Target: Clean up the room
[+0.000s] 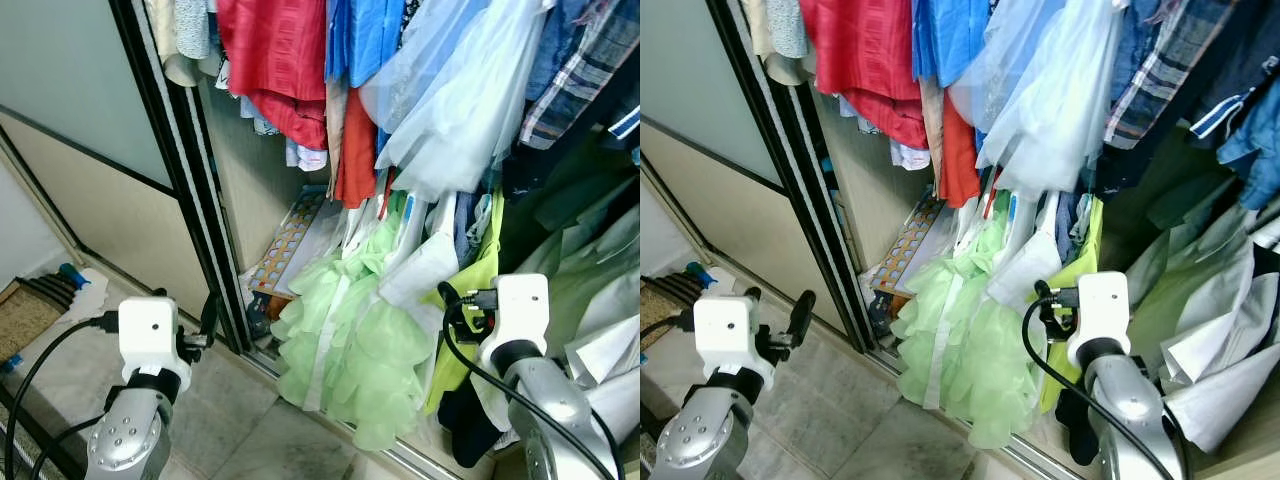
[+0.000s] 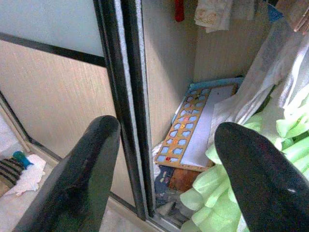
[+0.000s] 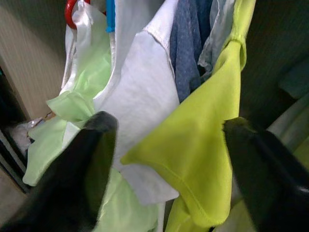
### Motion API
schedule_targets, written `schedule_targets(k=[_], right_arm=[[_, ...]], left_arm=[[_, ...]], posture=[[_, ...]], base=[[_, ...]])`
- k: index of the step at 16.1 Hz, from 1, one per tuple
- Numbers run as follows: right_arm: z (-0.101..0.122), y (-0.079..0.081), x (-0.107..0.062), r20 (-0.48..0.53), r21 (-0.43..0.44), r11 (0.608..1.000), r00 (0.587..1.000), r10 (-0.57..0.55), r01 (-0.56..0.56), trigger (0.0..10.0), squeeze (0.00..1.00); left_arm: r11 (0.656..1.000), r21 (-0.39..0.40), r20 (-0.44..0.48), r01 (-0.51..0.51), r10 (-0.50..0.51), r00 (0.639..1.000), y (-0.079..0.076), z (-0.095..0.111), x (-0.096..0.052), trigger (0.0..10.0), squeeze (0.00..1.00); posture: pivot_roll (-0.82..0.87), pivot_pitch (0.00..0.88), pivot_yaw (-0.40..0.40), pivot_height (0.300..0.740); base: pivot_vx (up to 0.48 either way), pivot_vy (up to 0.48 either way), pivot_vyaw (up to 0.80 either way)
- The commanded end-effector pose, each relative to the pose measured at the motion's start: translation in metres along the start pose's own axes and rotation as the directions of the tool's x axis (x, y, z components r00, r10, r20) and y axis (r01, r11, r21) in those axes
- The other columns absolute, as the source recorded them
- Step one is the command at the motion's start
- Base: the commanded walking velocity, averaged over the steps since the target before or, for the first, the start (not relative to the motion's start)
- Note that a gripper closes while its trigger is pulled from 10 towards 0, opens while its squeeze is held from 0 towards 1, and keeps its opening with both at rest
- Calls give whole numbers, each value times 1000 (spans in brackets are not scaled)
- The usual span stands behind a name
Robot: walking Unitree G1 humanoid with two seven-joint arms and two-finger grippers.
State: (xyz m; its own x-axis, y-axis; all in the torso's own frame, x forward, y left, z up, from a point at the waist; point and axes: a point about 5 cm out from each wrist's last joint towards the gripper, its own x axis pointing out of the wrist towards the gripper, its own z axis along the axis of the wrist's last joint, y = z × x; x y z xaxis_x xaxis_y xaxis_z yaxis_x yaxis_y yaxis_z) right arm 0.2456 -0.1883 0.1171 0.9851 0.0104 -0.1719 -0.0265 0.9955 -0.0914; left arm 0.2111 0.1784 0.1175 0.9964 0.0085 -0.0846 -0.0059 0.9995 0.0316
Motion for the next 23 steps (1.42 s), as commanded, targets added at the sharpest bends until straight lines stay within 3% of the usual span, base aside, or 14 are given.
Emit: schedule_targets(k=[1, 2, 3, 4, 5, 6, 7, 8, 9, 16, 20, 21, 22, 23], right_arm=[[10, 2, -2, 53, -9, 1000, 999, -3, 3, 0, 0], [10, 4, -1, 42, -12, 1000, 999, 7, -7, 2196, 0], [12, 7, -1, 34, -32, 999, 999, 40, -39, 10000, 0], [15, 7, -2, 51, -65, 997, 998, 48, -45, 10000, 1000], [14, 8, -1, 35, -91, 995, 998, 44, -41, 10000, 1000], [13, 13, 2, 30, -52, 996, 997, 68, -66, 10000, 1000], [15, 17, 2, 51, -145, 989, 998, 40, -32, 10000, 1000], [14, 19, 1, 19, -132, 989, 997, 72, -69, 10000, 1000], [13, 19, -1, -7, -33, 996, 996, 88, -88, 10000, 1000], [13, 25, 1, 24, -12, 994, 993, 112, -112, 10000, 1000], [13, 23, 0, 21, -10, 996, 995, 94, -94, 10000, 1000], [11, 22, 0, 7, -14, 996, 996, 92, -92, 10000, 0], [11, 23, 1, 7, -90, 992, 996, 87, -86, 10000, 0], [11, 26, 1, 11, -129, 987, 995, 95, -93, 10000, 0]], left_arm=[[1000, -2, -2, -24, 24, 1000, 3, 1, -3, 0, 0], [1000, -1, -3, -25, 25, 1000, 3, 1, -3, 0, 0], [1000, 16, 1, -7, 7, 1000, 0, 2, -2, 10000, 0], [1000, 7, 10, -14, 14, 1000, 0, 3, -2, 10000, 1000], [1000, 0, 16, -16, 16, 1000, 1, 4, -2, 10000, 1000], [999, -3, 13, -47, 47, 999, 6, 4, -3, 10000, 1000], [997, 5, -5, -76, 76, 997, 10, 2, -3, 10000, 1000], [997, 3, -11, -81, 81, 997, 11, 1, -3, 10000, 1000], [997, 0, -13, -82, 82, 997, 12, 0, -3, 10000, 1000], [996, 0, -15, -86, 86, 996, 11, 2, 10, 10000, 1000], [998, 1, -20, -64, 64, 998, 8, 2, 10, 10000, 1000], [998, -12, -48, -65, 64, 997, 7, 0, 9, 10000, 1000], [998, -18, -62, -59, 58, 996, 7, -2, 9, 10000, 0], [998, -20, -63, -54, 52, 997, 6, -2, 10, 10000, 0]], posture=[[-204, 0, 16, 740], [-205, 0, 15, 740], [-213, 0, 13, 740], [-213, 0, 16, 740], [-214, 0, 18, 740], [-214, 0, 22, 740], [-215, 0, 27, 740], [-215, 0, 27, 740], [-217, 0, 27, 740], [-222, 0, 40, 740], [-227, 0, 42, 740], [-224, 0, 42, 740], [-222, 0, 41, 740], [-223, 0, 40, 740]], base=[[0, 0, 0], [0, 0, 0], [0, 0, 0], [0, 0, 0], [0, 0, 0], [0, 0, 0], [0, 0, 0], [0, 0, 0], [0, 0, 0], [0, 0, 0], [0, 0, 0], [0, 0, 0], [0, 0, 488], [0, 0, 800]])
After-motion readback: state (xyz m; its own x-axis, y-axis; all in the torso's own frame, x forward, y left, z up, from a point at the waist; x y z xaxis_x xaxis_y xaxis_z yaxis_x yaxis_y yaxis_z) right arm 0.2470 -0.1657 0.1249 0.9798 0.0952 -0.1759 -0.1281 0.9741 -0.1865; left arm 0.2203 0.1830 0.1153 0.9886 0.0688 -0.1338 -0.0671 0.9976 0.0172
